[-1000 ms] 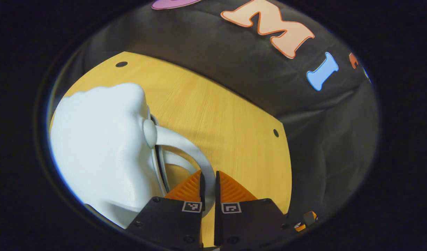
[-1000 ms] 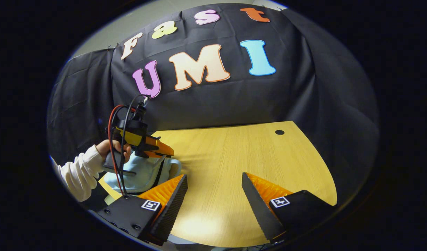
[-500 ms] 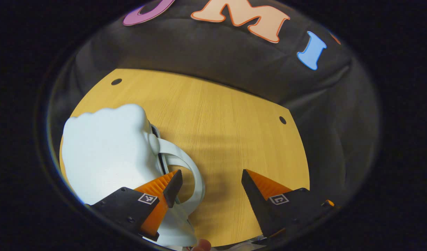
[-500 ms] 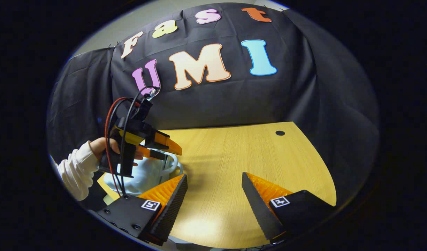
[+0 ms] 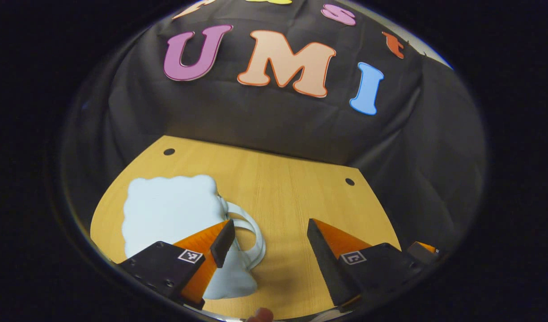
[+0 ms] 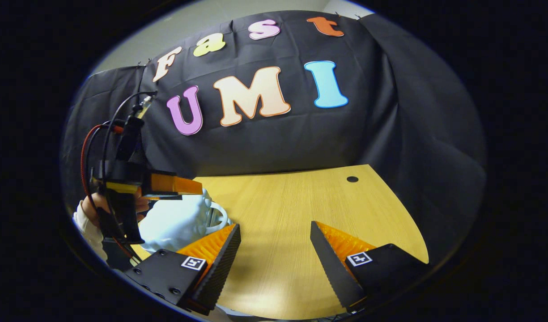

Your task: First open the suitcase, pack the skin care products into it, and then close the suitcase.

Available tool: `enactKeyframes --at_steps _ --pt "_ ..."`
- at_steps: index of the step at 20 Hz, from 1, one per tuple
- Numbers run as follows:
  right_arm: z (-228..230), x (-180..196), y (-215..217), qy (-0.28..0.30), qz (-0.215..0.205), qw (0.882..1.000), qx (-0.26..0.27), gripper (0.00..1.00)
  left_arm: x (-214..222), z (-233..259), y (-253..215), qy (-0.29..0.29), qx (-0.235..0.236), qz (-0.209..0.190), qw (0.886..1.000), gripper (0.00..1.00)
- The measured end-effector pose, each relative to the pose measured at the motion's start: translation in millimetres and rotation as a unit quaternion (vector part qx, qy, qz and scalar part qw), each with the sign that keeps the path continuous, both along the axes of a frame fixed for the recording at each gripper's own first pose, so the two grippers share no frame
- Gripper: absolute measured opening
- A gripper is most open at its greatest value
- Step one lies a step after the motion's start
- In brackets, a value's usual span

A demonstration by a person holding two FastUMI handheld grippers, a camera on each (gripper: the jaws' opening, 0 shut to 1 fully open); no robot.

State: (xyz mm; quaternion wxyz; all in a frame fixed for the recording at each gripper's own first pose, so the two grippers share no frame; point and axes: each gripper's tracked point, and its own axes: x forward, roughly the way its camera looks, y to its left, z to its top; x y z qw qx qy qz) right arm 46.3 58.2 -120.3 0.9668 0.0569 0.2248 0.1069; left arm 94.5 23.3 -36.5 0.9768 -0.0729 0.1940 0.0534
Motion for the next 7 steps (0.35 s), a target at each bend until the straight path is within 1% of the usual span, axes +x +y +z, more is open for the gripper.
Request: enactKeyframes --at_steps 1,2,3,4,7 --pt "4 0 1 -0.008 -0.001 1.000 0.001 0.94 -6 3 -3 -0.007 0.005 -0.004 1.000 0.96" --pt "9 0 1 -0.015 -0.002 1.000 0.002 0.98 -12 4 -5 -0.009 0.012 -0.007 1.000 0.95" --pt "13 0 1 -0.022 -0.003 1.000 0.004 0.98 -18 2 -8 -0.008 0.017 -0.016 1.000 0.92" --pt "15 0 2 -0.024 -0.003 1.000 0.006 0.98 -21 -1 -12 -0.005 0.022 -0.024 0.999 0.96" --pt "17 -3 -1 -0.031 -0.007 0.999 -0.001 0.98 -28 -9 -19 0.003 0.035 -0.040 0.999 0.96"
